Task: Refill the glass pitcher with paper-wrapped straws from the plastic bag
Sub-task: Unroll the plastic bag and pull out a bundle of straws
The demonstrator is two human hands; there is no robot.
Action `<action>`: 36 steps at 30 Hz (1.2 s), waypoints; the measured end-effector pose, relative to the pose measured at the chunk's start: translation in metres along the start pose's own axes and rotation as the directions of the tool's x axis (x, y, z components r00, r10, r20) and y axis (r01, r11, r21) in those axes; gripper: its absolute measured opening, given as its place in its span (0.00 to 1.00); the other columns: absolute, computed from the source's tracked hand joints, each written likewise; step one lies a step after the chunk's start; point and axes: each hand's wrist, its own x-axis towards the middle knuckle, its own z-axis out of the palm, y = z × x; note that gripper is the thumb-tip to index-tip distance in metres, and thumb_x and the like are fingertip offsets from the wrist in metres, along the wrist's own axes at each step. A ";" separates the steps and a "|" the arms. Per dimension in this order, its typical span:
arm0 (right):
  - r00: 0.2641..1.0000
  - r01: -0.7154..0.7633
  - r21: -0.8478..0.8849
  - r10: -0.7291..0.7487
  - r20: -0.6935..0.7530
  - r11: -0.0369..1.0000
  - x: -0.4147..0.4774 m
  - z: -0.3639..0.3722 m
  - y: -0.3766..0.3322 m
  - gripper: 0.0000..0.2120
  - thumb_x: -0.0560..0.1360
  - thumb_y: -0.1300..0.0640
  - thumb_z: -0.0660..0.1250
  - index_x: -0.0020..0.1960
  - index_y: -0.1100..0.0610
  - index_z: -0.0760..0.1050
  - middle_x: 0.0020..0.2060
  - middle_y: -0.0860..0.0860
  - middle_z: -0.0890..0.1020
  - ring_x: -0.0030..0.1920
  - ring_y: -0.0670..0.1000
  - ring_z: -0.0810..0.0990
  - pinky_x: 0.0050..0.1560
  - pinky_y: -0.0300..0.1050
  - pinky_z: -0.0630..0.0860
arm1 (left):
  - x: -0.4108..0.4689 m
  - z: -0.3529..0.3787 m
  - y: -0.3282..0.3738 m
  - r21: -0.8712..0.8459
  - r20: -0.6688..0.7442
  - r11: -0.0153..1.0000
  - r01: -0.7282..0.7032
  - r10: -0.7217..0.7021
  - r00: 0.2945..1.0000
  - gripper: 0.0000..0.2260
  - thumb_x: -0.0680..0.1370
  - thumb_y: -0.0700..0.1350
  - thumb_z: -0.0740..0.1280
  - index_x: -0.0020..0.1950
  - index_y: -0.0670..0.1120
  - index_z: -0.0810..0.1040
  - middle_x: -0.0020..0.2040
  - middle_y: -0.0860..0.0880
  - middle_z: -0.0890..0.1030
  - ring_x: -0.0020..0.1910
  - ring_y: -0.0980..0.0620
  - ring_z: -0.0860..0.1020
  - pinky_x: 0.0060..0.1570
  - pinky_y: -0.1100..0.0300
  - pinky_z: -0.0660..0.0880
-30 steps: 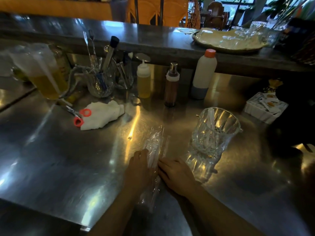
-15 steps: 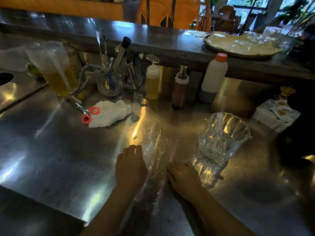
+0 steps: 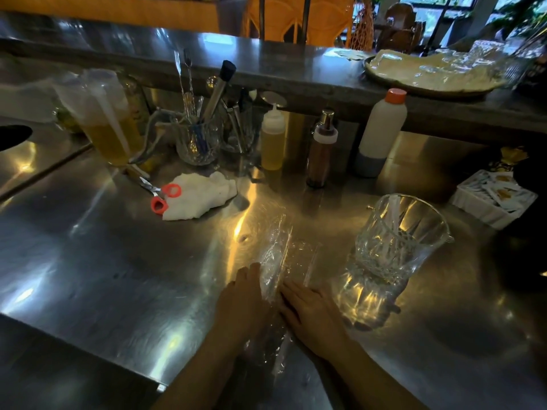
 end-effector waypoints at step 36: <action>0.909 -0.091 -0.013 0.088 0.408 0.996 -0.024 0.000 0.033 0.29 0.77 0.38 0.42 0.74 0.51 0.44 0.76 0.47 0.48 0.75 0.46 0.45 0.72 0.47 0.40 | -0.015 0.020 -0.027 0.243 0.085 0.893 -0.378 0.369 0.926 0.25 0.77 0.58 0.56 0.73 0.55 0.56 0.77 0.56 0.51 0.75 0.53 0.40 0.74 0.50 0.43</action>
